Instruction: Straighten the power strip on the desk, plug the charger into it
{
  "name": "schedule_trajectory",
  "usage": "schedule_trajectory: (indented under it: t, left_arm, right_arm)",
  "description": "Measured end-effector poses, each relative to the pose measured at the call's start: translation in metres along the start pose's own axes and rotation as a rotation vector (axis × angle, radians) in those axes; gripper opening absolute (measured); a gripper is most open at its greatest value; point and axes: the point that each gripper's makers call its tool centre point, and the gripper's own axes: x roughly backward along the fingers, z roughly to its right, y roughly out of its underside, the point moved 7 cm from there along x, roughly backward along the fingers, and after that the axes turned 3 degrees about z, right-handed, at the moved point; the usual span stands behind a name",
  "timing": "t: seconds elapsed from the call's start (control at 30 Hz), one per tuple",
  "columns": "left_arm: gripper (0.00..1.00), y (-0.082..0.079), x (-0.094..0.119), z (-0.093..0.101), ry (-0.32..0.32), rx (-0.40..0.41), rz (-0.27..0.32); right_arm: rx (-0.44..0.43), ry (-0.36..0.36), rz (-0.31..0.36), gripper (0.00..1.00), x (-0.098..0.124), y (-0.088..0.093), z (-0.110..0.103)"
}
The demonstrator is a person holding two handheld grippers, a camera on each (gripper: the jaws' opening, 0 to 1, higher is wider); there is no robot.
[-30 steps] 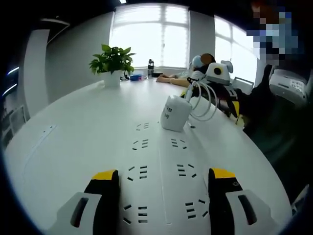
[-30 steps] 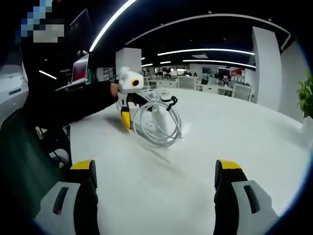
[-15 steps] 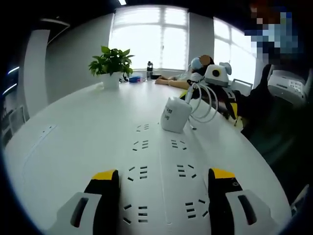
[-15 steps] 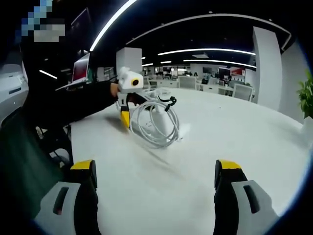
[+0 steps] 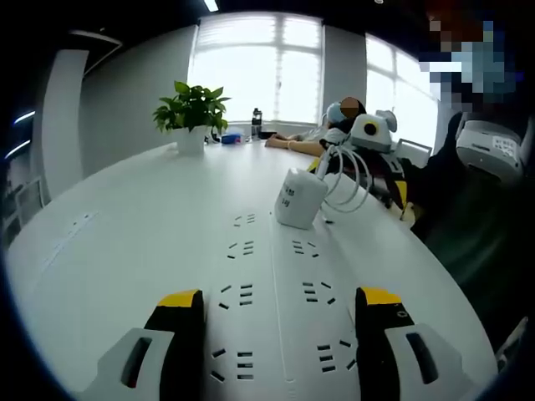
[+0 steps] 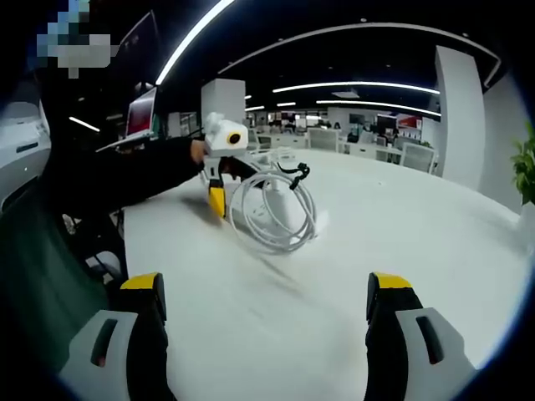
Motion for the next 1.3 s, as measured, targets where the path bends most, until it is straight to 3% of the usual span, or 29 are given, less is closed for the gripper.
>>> schedule_trajectory:
  t: [0.2, 1.17, 1.3]
  left_arm:
    - [0.74, 0.0019, 0.0005, 0.003, -0.008, -0.007, -0.018]
    - [0.78, 0.0045, 0.0039, 0.0038, -0.01, 0.001, 0.006]
    - [0.87, 0.0049, 0.0033, 0.0023, -0.018, -0.006, 0.005]
  right_arm:
    - [-0.005, -0.001, -0.006, 0.99, -0.0012, 0.0029, -0.0015]
    - [-0.002, 0.0, -0.016, 0.99, -0.0064, 0.0027, -0.0044]
    - [-0.007, -0.003, -0.013, 0.99, -0.0073, 0.0027, -0.0048]
